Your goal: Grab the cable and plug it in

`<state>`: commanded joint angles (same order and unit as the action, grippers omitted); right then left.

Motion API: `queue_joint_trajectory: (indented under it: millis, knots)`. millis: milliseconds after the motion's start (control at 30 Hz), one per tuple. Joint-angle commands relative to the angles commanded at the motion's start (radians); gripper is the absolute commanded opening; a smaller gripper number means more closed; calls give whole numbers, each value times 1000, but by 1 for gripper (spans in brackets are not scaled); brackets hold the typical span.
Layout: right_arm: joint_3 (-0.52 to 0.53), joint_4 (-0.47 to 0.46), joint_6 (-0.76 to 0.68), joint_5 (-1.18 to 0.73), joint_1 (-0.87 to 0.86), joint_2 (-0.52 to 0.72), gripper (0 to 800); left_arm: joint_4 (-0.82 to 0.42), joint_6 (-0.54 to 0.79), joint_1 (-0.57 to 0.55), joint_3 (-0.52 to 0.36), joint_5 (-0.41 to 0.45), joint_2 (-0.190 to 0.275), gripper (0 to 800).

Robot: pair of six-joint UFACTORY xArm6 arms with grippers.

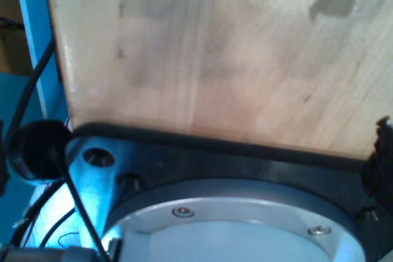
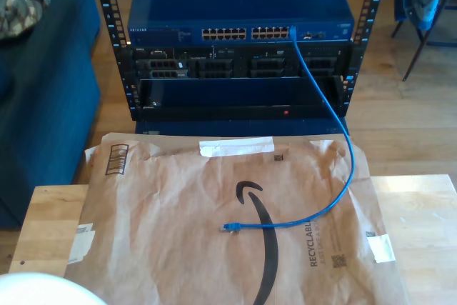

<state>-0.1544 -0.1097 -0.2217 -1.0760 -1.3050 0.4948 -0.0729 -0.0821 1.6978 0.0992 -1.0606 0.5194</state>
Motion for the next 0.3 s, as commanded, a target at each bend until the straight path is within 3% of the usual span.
queue_joint_trajectory:
  millis: [300]
  knots:
    - [-2,0,0,0,0,2,798,0,0,-2,0,0,0,800]
